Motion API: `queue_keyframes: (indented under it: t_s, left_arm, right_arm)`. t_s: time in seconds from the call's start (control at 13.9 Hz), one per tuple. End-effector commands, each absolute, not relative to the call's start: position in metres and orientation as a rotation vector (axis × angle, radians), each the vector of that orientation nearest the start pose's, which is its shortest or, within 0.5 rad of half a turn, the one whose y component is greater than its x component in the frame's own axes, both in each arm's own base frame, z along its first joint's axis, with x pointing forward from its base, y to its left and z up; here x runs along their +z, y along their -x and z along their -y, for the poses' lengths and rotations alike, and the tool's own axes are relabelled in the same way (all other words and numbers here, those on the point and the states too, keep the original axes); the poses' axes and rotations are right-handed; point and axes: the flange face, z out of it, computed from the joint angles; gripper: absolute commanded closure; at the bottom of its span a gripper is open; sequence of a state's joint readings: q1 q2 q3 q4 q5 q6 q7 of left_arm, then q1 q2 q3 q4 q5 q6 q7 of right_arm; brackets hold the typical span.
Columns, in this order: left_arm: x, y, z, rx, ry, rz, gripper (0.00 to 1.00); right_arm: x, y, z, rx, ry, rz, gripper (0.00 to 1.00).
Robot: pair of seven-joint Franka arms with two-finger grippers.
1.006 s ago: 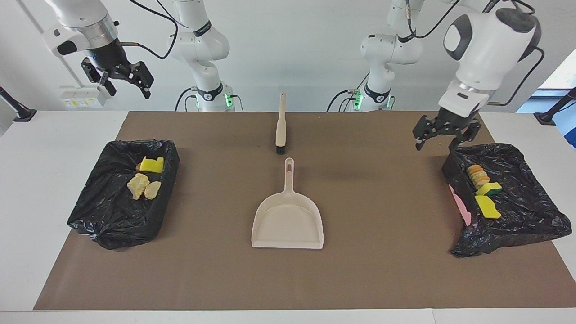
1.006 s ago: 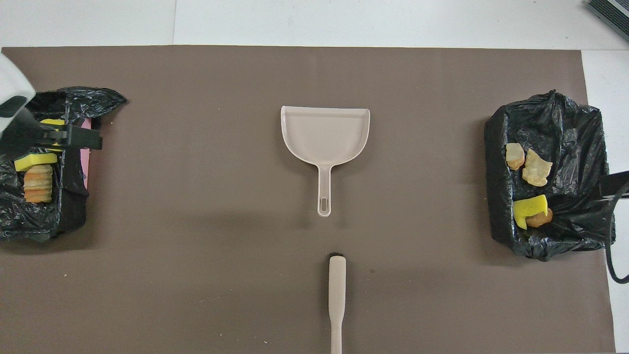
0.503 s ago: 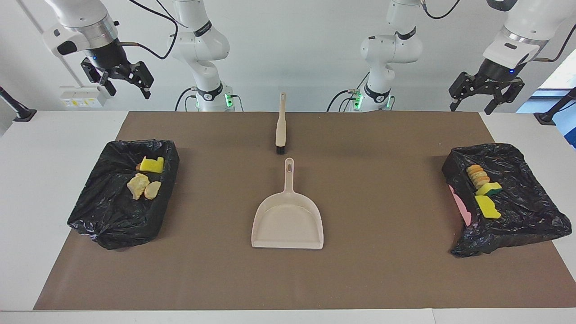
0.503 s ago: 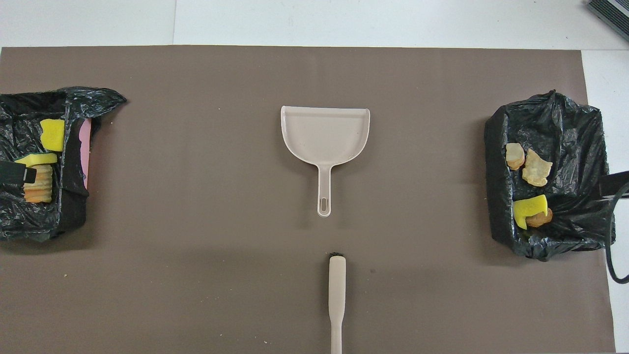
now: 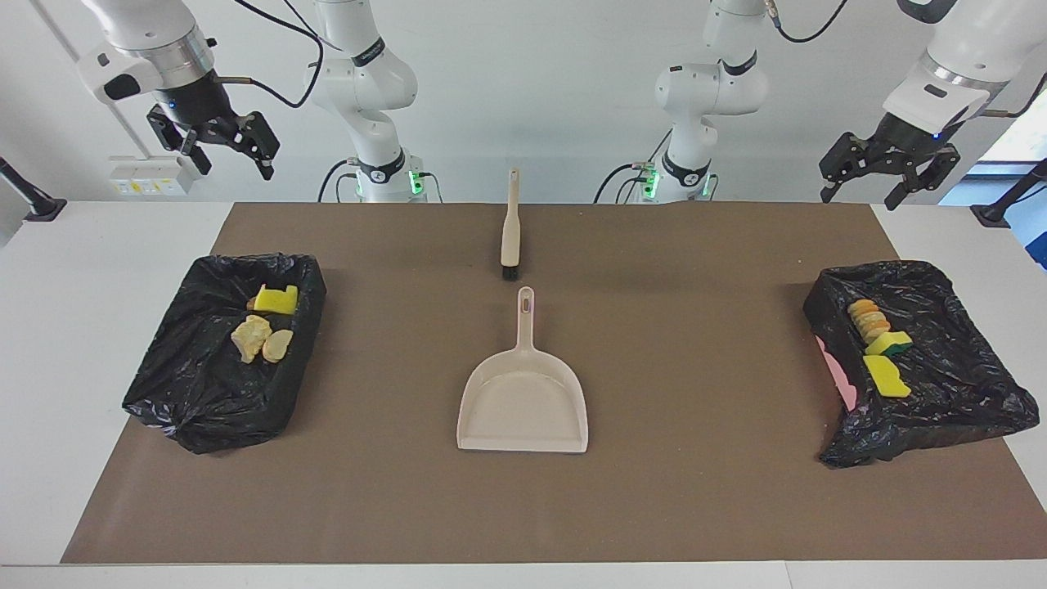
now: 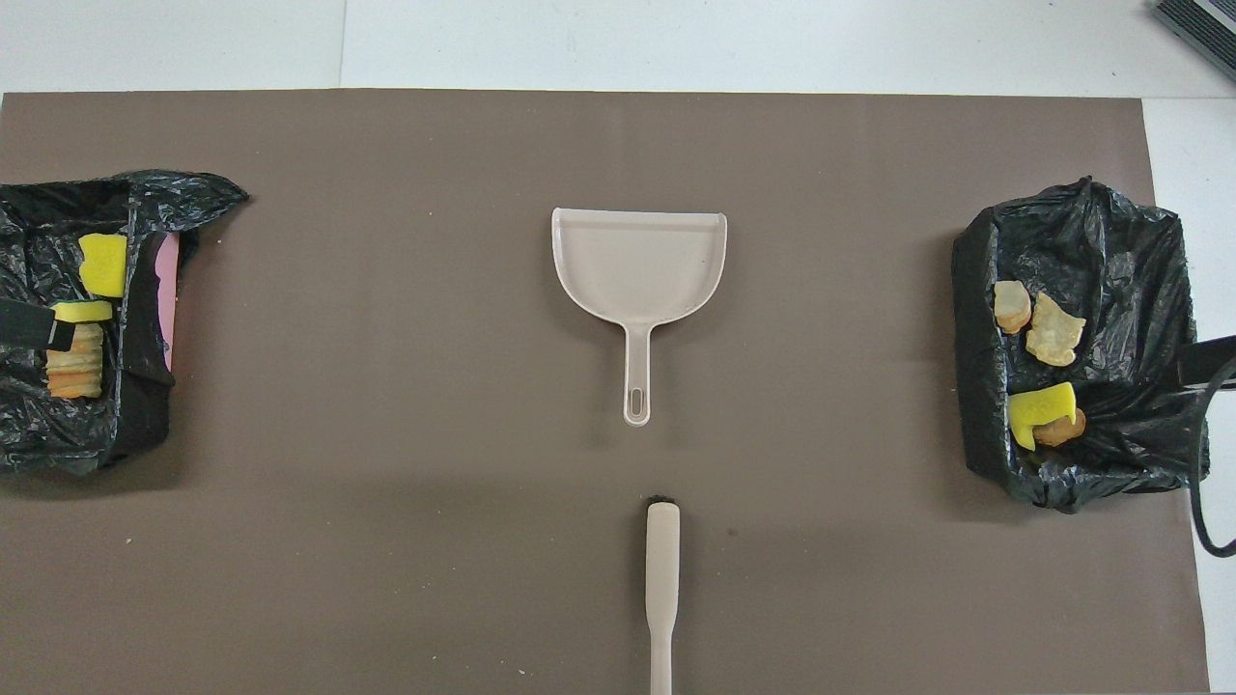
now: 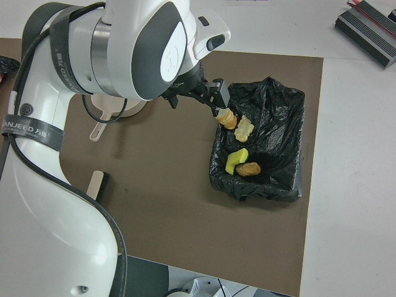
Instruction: Sweep and dump trash in bin
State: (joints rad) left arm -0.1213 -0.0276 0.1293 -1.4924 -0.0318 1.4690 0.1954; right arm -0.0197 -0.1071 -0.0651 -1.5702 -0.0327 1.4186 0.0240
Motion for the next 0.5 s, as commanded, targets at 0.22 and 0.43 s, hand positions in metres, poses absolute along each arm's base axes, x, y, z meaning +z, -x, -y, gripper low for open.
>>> queue_keyframes:
  t_s: [0.22, 0.43]
  left_arm:
    - [0.6649, -0.5318, -0.0047, 0.054, 3.155, -0.320, 0.00]
    - [0.6678, -0.5318, -0.0043, 0.028, 3.152, -0.322, 0.00]
  right_arm:
    - [0.6671, -0.4995, 0.0525, 0.080, 3.159, -0.151, 0.00]
    - [0.6671, -0.4995, 0.0525, 0.080, 3.159, -0.151, 0.00]
